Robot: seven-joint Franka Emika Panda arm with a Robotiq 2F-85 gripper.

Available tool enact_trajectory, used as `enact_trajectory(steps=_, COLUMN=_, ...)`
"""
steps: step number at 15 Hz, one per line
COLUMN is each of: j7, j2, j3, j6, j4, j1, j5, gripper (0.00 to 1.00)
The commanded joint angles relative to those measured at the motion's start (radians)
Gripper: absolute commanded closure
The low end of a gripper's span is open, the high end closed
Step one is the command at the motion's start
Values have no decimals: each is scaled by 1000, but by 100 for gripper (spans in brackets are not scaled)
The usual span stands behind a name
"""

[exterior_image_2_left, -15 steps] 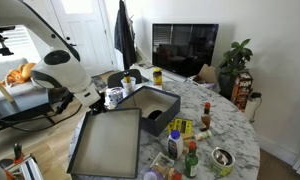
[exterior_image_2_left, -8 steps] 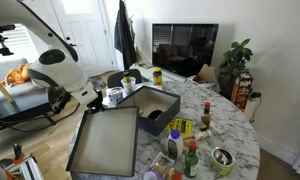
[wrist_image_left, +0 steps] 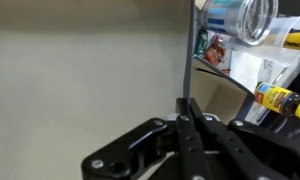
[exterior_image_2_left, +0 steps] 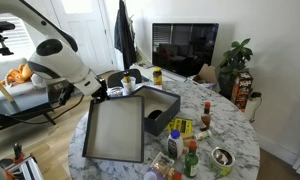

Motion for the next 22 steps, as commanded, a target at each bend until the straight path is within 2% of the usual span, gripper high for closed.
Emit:
enact_trajectory(steps=1, j7=24, j2=-233, j3=-80, j6=-130, j4=-44, j1=55, j5=44, gripper=99)
enact_trajectory(steps=4, j7=3, j2=-338, j3=-163, j6=-182, j4=-8, j1=69, j5=113, gripper=99)
enact_trajectory(steps=7, j7=-58, j2=-441, j3=-219, j6=-224, j4=9, j1=68, j5=206, gripper=99)
enact_trajectory(steps=9, j7=-58, j2=-484, j3=-244, j6=-231, j4=5, j1=74, j5=215, gripper=99)
enact_trajectory(steps=10, j7=-35, j2=-412, j3=-216, j6=-199, j4=32, j1=53, j5=170, gripper=97)
enact_trajectory(steps=15, j7=-35, j2=-459, j3=-230, j6=-202, j4=27, j1=61, j5=184, gripper=99)
enact_trajectory(steps=20, j7=-157, j2=-453, j3=-220, j6=-275, j4=99, j1=-23, j5=386, gripper=99)
enact_trajectory(steps=22, j7=-257, j2=-430, j3=-195, j6=-340, j4=132, j1=-89, j5=509, gripper=99)
